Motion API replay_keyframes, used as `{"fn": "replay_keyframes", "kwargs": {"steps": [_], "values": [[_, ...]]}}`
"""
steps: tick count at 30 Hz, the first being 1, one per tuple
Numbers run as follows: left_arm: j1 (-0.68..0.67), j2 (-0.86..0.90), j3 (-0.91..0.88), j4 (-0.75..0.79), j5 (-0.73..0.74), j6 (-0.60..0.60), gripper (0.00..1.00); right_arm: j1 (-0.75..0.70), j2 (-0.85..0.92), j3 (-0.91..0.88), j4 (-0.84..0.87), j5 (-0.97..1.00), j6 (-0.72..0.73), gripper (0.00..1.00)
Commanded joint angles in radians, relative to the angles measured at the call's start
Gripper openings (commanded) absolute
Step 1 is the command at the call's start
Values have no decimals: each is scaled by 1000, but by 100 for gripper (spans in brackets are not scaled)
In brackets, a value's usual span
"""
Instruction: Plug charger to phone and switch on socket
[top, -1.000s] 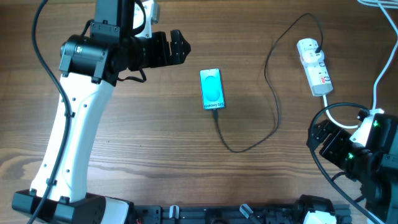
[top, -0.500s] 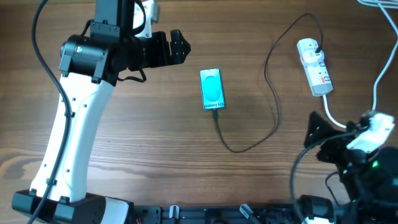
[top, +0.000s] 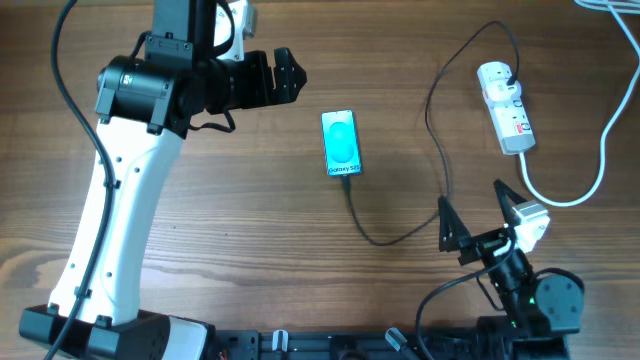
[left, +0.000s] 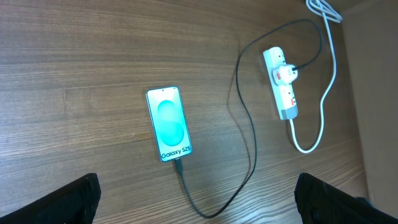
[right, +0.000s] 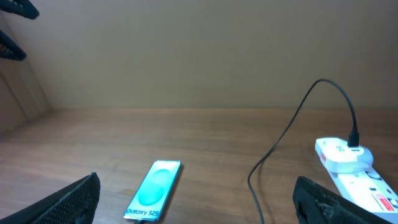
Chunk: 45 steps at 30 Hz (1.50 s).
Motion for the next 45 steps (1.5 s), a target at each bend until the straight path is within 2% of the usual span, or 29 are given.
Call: {"fn": "replay_keyframes", "kwargs": {"steps": [1,6,10,14,37,42,45], "values": [[3,-3,-2,2,-10,20,100,5,-16,-73,84,34,-12,100],[3,-3,-2,2,-10,20,100,6,-16,-177,204,56,-8,100],[3,-3,-2,2,-10,20,100,6,-16,-179,197,102,-18,100],[3,-3,-2,2,-10,21,100,6,-16,-179,195,107,-92,100],[3,-3,-2,2,-10,21,100,6,-16,-179,195,109,-90,100],[6,-4,-2,2,-53,21,100,6,-16,-179,195,109,-90,100],[-5,-16,-2,-89,-163,21,100,6,-16,-179,196,109,-90,100]]}}
